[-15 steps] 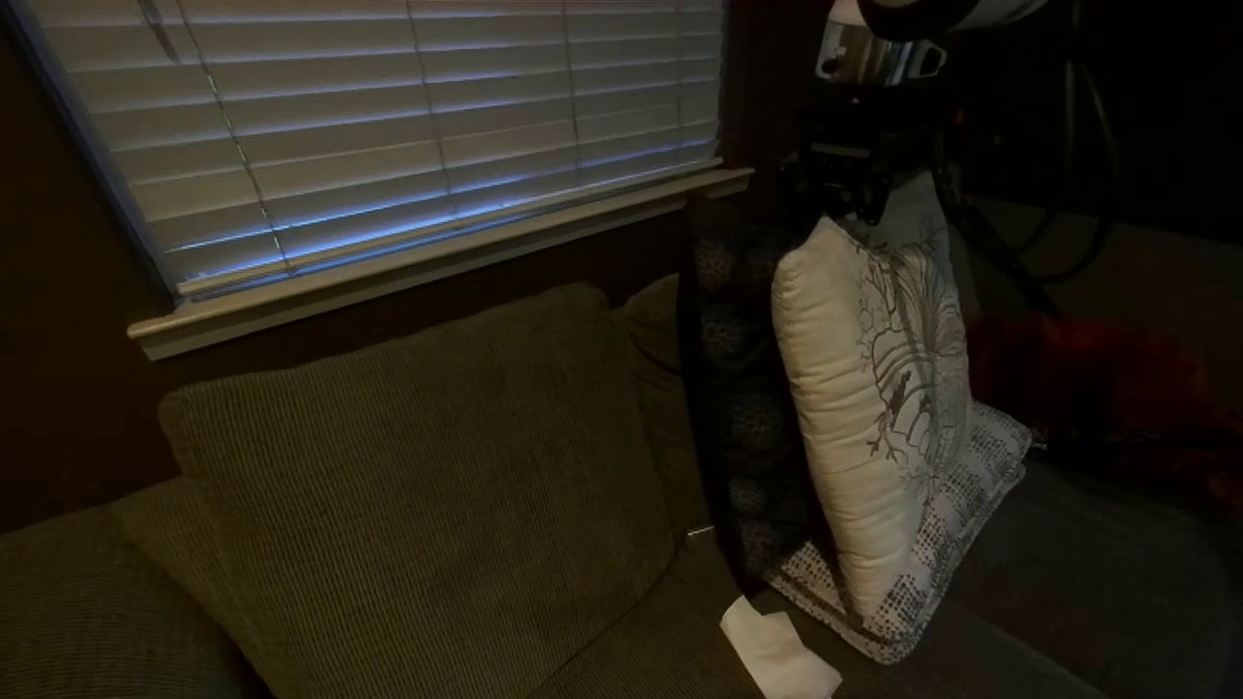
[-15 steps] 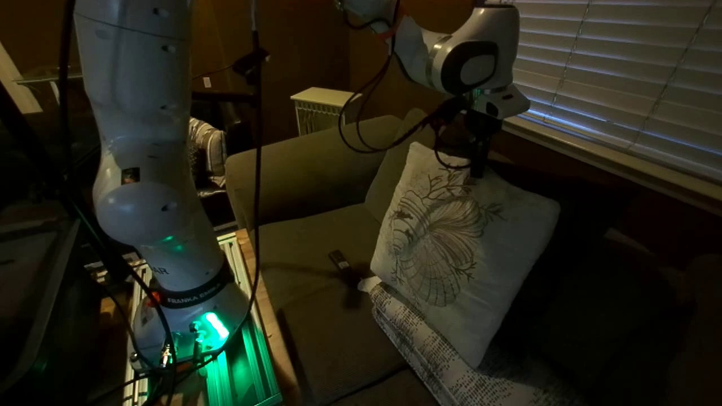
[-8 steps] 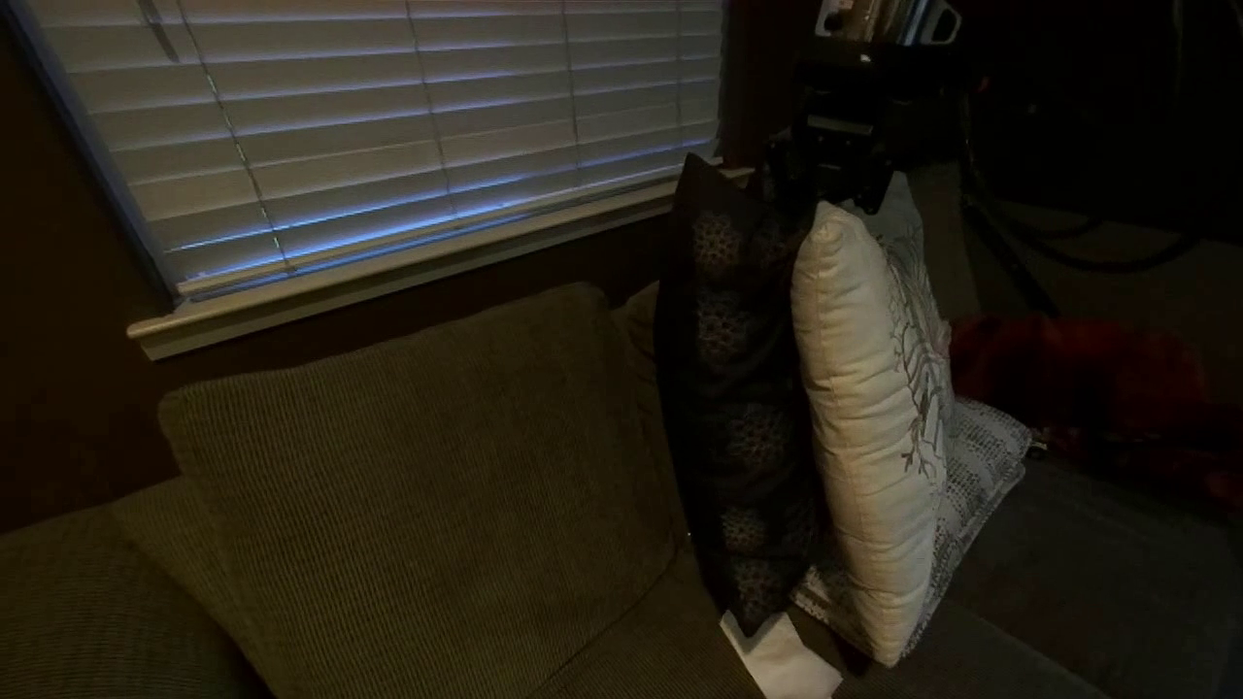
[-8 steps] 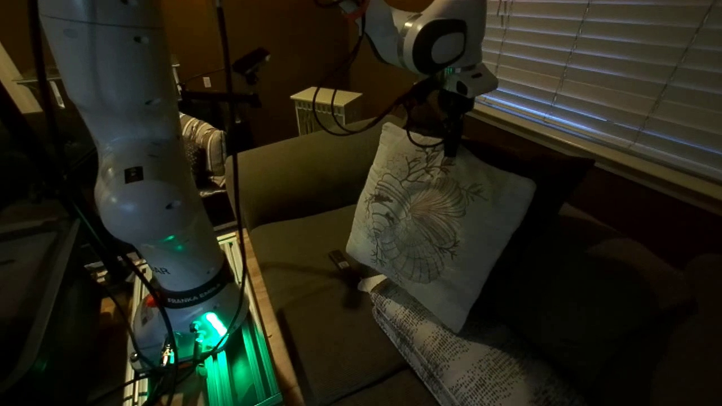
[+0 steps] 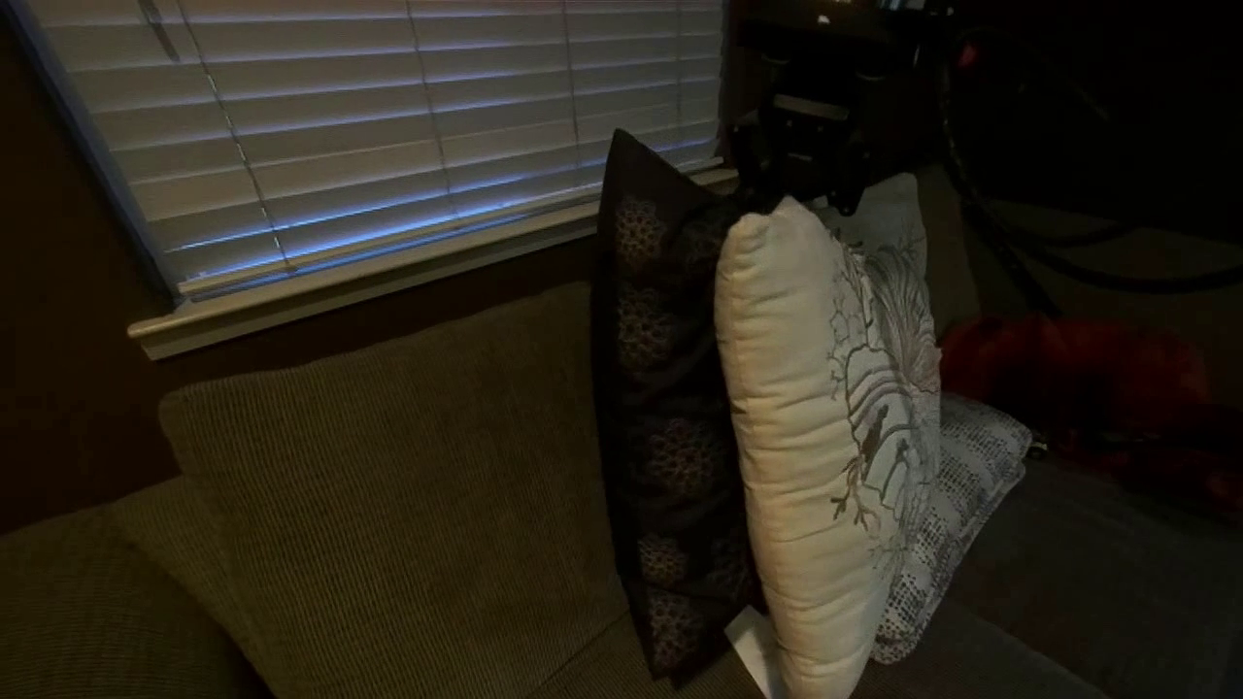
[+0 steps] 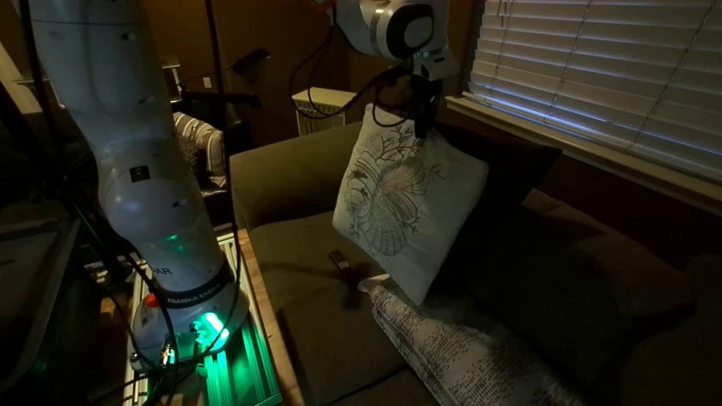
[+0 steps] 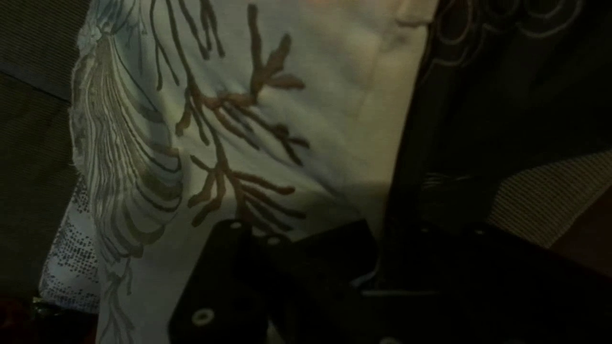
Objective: Move the black and white pillow to the left
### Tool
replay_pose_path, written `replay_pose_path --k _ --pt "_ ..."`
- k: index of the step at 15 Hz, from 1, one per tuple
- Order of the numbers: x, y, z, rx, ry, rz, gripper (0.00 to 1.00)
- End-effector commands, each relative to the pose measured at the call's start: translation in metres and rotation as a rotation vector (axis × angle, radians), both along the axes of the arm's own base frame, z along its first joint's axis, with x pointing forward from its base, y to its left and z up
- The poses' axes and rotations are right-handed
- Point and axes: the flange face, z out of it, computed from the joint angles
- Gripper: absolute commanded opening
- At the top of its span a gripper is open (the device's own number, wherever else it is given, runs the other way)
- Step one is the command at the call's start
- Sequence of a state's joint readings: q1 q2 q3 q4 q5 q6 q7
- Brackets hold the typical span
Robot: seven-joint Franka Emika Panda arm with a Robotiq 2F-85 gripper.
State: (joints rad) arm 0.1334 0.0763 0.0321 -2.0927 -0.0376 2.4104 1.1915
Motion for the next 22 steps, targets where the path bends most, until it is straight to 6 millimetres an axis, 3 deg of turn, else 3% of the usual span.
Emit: replay_pose_path --k 1,2,3,6,13,17,22 --pt "-0.012 0.032 0.039 -0.029 -0.056 -0.042 0.00" --pt "-0.013 0.043 0.039 -0.036 -0.062 -0.026 0.00" --pt "-0.006 0.029 0.001 -0.021 -0.006 -0.016 0.00" --pt "-0.009 0.045 0.001 -0.024 -0.009 -0.013 0.00" --pt "-0.013 0.047 -0.001 -0.022 -0.005 -0.021 0.00" --pt "-0.026 0.072 -0.027 -0.005 0.059 -0.059 0.00" --pt "-0.036 0.112 -0.026 -0.012 0.056 -0.044 0.00"
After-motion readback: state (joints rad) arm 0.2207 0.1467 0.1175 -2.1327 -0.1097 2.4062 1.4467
